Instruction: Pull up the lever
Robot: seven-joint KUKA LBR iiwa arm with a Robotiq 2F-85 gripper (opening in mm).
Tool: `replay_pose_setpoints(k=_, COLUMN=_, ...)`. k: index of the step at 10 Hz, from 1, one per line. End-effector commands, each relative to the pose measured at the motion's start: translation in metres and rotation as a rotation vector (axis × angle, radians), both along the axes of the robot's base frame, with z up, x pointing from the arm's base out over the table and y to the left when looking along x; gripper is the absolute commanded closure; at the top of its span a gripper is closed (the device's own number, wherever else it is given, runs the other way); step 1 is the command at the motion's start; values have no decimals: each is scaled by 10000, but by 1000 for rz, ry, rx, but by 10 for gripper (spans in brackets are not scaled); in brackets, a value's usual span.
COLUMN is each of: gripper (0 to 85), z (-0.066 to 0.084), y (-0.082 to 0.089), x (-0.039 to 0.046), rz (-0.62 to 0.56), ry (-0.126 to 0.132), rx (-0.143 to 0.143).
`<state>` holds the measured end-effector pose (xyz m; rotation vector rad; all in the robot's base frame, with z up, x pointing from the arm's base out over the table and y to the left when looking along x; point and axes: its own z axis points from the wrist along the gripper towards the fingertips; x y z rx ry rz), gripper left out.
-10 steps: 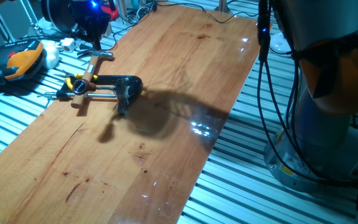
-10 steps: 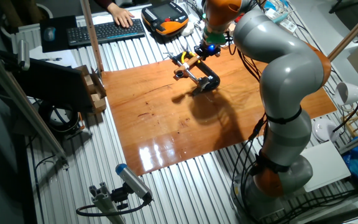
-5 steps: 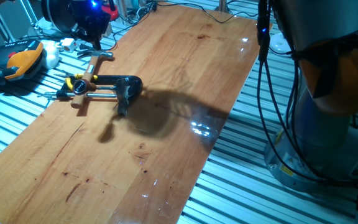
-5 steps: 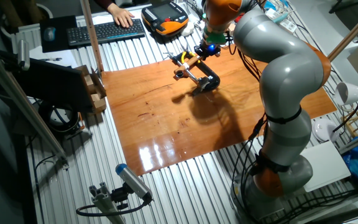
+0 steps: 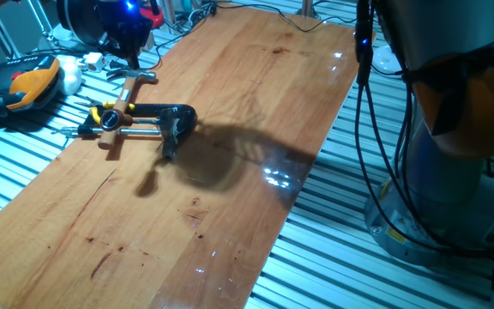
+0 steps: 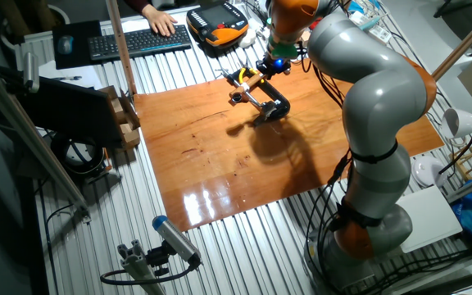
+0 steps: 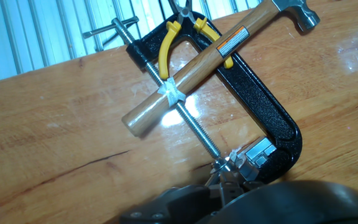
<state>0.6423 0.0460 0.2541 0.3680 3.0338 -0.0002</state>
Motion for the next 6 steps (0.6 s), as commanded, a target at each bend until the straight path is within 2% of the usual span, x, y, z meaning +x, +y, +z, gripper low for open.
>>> replay_pose_setpoints(k=1, gripper=850, z=0, y=2, x=-2, rz=0, ry=0, rx=2)
replay_pose_setpoints(k=3, gripper=850, z=3, y=2, x=-6, rz=6, ry=2, rx=13)
replay_pose_setpoints(k=6, gripper=850, z=3, y=3, x=-7, rz=9, ry=3, rx=16)
